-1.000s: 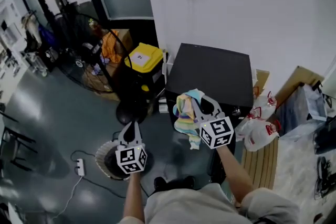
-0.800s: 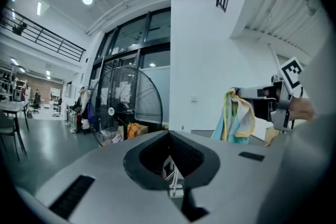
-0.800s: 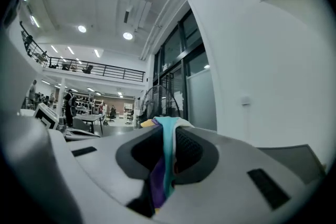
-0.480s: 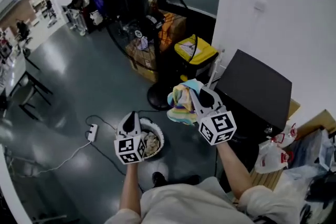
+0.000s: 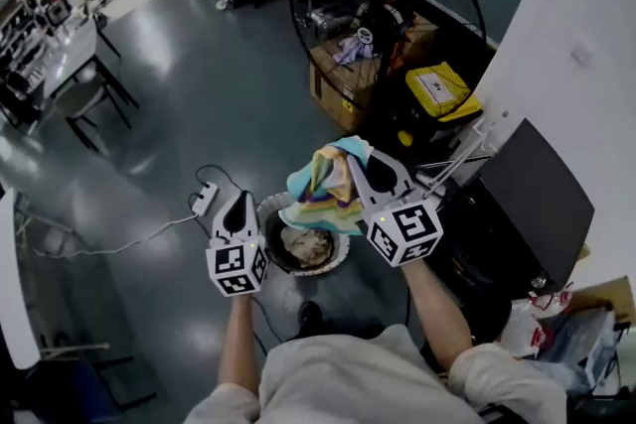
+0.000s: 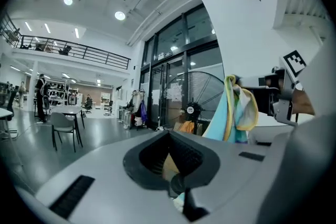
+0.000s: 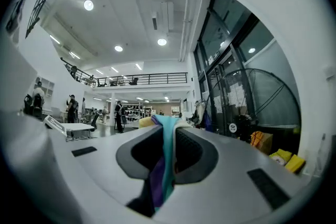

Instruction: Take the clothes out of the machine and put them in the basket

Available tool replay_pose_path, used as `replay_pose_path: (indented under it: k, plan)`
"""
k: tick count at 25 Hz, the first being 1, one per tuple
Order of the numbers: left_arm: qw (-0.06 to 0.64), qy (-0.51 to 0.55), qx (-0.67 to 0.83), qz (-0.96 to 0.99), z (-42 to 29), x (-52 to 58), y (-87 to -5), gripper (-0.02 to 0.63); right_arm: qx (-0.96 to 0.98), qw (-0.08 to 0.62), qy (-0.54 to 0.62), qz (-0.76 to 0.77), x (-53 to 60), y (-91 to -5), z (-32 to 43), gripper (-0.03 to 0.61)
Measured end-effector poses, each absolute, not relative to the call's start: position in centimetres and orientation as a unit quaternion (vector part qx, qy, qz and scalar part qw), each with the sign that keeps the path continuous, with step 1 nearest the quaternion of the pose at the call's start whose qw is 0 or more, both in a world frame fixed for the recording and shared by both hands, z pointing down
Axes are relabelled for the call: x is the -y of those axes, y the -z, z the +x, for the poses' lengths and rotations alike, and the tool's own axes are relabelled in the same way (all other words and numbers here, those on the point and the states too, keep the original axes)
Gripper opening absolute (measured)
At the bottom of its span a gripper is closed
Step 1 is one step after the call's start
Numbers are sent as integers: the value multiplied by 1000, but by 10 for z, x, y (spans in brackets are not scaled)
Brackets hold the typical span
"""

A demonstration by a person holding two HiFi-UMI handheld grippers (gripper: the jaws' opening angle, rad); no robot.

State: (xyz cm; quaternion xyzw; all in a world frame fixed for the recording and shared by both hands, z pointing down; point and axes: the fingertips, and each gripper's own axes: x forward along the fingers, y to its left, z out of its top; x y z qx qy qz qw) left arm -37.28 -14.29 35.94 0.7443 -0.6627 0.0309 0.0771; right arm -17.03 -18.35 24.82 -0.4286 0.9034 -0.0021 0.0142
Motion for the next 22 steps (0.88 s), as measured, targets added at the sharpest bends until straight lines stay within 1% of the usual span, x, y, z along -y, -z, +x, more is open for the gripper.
replay_pose_path:
  k: [8, 14, 17, 22]
  plan:
    - [127, -56, 683, 717, -429, 137, -424, 18, -920, -31, 58, -385, 201, -332, -256, 61]
    - [166, -63, 680, 711, -453, 149, -479, 18, -917, -72, 89, -381, 223, -404, -296, 61]
    - [181, -67, 675, 712, -459, 152, -514, 18, -915, -99, 105, -377, 223, -456, -309, 62]
    - [199, -75, 671, 711, -468, 156, -580, 18, -906, -141, 135, -375, 217, -566, -321, 63]
